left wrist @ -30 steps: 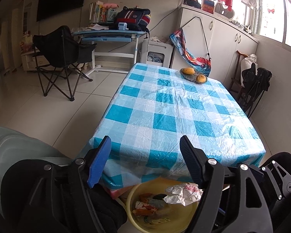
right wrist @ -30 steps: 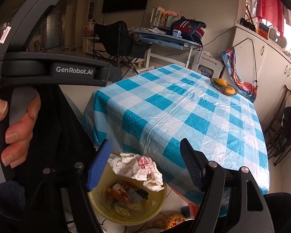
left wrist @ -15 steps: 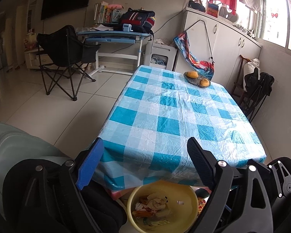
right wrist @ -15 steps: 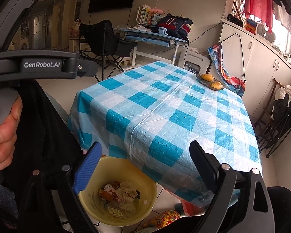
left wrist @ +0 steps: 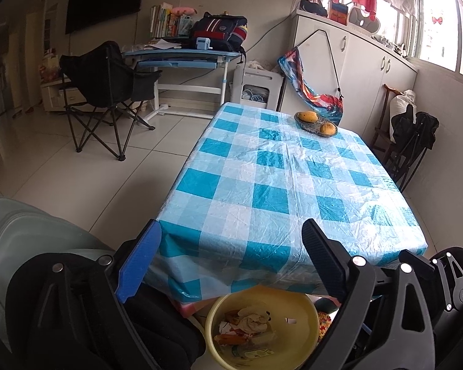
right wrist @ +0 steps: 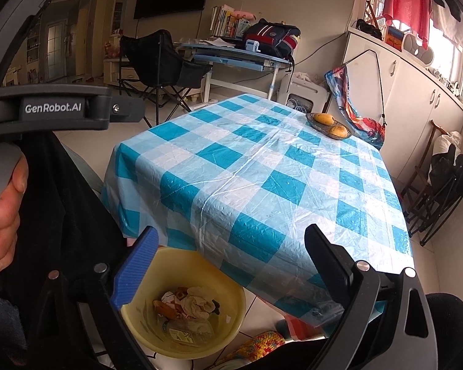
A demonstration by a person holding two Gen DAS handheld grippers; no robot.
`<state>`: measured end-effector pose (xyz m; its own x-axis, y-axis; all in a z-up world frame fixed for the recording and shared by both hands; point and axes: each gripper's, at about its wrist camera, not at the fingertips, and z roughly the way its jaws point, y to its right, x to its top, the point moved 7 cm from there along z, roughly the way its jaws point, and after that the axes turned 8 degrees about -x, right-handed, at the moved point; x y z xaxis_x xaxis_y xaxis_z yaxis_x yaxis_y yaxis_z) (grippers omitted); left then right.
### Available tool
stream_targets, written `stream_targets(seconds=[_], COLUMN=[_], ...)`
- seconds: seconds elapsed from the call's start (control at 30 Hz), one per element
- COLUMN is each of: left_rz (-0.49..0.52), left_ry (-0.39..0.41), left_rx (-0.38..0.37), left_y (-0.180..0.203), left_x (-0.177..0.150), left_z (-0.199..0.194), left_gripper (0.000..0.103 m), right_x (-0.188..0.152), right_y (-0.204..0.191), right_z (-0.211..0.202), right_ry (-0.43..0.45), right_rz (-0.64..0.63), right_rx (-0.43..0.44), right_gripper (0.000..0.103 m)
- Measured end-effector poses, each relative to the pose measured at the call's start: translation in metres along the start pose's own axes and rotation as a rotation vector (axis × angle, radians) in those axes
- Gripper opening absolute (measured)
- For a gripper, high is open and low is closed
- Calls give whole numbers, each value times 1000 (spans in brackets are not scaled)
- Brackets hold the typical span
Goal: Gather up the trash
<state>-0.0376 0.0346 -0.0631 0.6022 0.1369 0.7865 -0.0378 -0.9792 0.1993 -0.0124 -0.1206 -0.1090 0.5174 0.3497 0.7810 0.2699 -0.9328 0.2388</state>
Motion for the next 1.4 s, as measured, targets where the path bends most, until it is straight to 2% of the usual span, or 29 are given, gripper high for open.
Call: stream_targets(seconds=[1.4], left_rz=[-3], left_ry=[0], left_rx=[5], left_y=[-4], left_x=[0], left_z=[0], left_gripper=[92], right_x=[-1], right_y=[1], right_z=[0], right_ry=[-1], right_rz=[-1], right_rx=[-2], right_gripper=[92])
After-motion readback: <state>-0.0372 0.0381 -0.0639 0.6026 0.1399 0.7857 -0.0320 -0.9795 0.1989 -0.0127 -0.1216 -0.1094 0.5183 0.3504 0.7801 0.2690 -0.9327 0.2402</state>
